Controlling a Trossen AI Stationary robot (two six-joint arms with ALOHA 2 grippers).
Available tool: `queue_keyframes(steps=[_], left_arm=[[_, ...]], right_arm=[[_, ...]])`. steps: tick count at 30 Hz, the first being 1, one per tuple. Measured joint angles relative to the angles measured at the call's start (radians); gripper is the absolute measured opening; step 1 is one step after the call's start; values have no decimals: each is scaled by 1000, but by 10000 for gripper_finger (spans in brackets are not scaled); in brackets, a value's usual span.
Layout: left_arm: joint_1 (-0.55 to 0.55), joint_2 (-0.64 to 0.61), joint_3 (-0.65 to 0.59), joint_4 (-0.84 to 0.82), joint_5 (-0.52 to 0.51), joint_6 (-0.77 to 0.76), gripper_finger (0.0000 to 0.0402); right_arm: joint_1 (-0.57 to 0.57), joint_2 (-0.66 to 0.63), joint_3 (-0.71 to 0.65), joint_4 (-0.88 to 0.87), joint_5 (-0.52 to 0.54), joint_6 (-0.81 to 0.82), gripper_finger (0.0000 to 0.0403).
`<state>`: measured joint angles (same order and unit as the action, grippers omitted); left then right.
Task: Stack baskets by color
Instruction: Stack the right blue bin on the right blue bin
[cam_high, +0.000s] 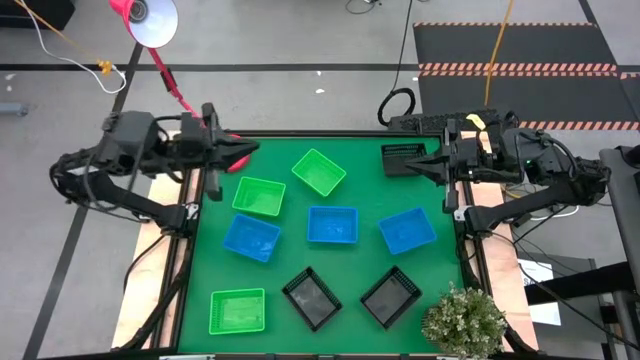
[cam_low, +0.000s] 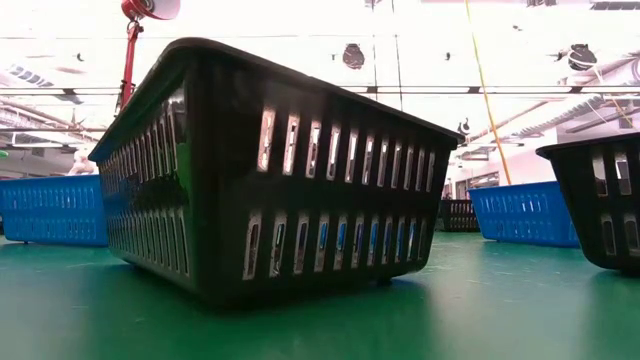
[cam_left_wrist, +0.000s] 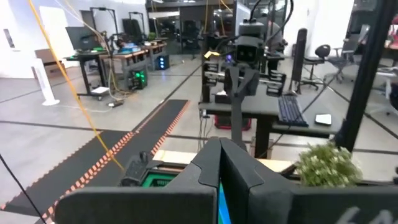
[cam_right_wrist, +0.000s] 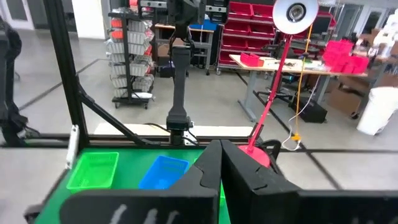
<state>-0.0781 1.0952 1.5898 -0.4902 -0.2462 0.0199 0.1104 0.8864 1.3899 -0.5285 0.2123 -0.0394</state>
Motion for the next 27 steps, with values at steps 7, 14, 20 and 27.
queue_keyframes(steps=[7,14,20,27], left_arm=[[0,71,0,43,-1,-52,7],[0,128,0,78,-1,-196,7],[0,151,0,69,-1,-242,8],[-3,149,0,9,0,-353,8]], right_arm=[[0,-3,0,-8,0,229,0],[1,-2,0,-169,82,628,0],[1,-2,0,-312,96,856,0],[2,29,0,-574,32,1191,0]])
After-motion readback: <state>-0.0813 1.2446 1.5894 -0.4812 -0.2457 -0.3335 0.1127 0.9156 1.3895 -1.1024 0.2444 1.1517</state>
